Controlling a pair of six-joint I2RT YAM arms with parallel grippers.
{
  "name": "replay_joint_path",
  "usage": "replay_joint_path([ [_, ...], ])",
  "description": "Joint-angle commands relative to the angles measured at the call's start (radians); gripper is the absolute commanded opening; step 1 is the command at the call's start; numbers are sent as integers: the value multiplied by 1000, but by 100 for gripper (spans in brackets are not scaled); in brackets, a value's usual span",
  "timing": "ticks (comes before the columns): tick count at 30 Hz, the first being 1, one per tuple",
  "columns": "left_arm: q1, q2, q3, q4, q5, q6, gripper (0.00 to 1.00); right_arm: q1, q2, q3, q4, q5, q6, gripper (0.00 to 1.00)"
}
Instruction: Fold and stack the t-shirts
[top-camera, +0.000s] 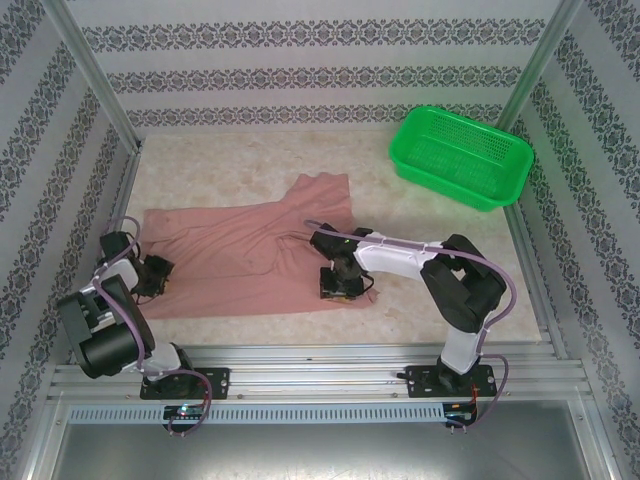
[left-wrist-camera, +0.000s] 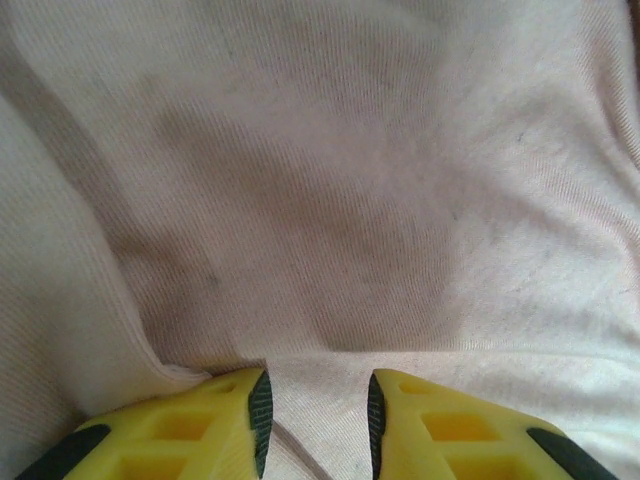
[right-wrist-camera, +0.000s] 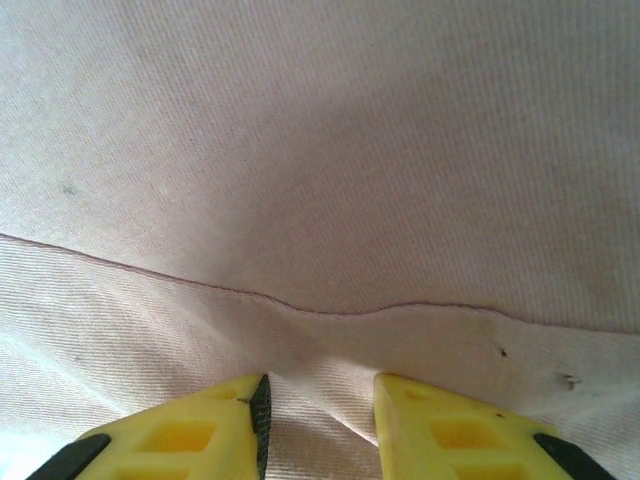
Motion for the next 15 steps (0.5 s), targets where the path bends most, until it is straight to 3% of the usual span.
replay_joint_path([
  [1, 15, -35, -38, -115, -33, 54, 42, 10, -55, 26, -137, 21, 18, 37],
  [5, 6, -112, 38, -108, 78, 37, 57, -10, -121, 141, -194, 103, -18, 43],
  [9, -31, -184, 159, -141, 130, 41, 66, -37, -68, 245, -178, 94, -90, 46],
  [15, -96, -249, 267, -236, 146, 59, 69, -62, 86, 342, -125, -41, -140, 36],
])
